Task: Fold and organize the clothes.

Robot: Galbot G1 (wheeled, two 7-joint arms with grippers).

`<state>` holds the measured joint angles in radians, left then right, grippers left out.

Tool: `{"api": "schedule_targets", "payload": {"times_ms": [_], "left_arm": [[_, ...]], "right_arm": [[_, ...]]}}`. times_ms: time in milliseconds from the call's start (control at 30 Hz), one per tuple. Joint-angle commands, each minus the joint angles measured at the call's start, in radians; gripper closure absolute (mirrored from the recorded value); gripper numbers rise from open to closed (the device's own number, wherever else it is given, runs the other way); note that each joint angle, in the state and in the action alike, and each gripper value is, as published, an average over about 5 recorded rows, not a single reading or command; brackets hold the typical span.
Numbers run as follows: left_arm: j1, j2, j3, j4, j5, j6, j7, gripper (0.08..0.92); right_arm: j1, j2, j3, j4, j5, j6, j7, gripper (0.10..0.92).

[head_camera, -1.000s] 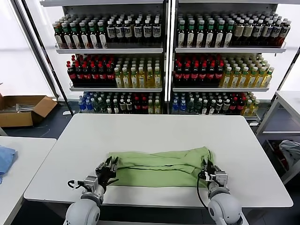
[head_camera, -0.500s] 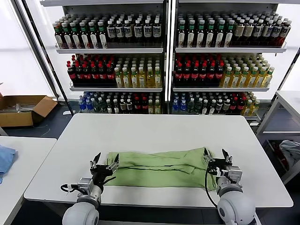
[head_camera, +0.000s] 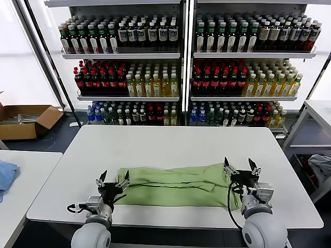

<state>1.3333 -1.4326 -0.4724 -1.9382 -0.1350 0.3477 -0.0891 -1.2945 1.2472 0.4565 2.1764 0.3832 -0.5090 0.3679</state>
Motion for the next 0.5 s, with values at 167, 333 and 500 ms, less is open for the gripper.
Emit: {"api": "schedule_targets", "payload": {"times_ms": [167,333,500], "left_arm": [[0.003,-0.013,0.01,0.03,-0.027,0.014,-0.004,0.177],[-0.001,-0.015,0.011,0.044,-0.033,0.018,-0.001,0.177],[-0.002,-0.018,0.012,0.054,-0.036,0.023,0.002,0.177]], "right_arm": [[-0.007,0.002,0.001,0.02,-0.004,0.003,-0.001,0.203],[-0.011,0.001,-0.003,0.011,-0.007,0.008,-0.003,0.203],[-0.012,0.001,-0.011,0.009,-0.013,0.009,-0.003,0.203]]}}
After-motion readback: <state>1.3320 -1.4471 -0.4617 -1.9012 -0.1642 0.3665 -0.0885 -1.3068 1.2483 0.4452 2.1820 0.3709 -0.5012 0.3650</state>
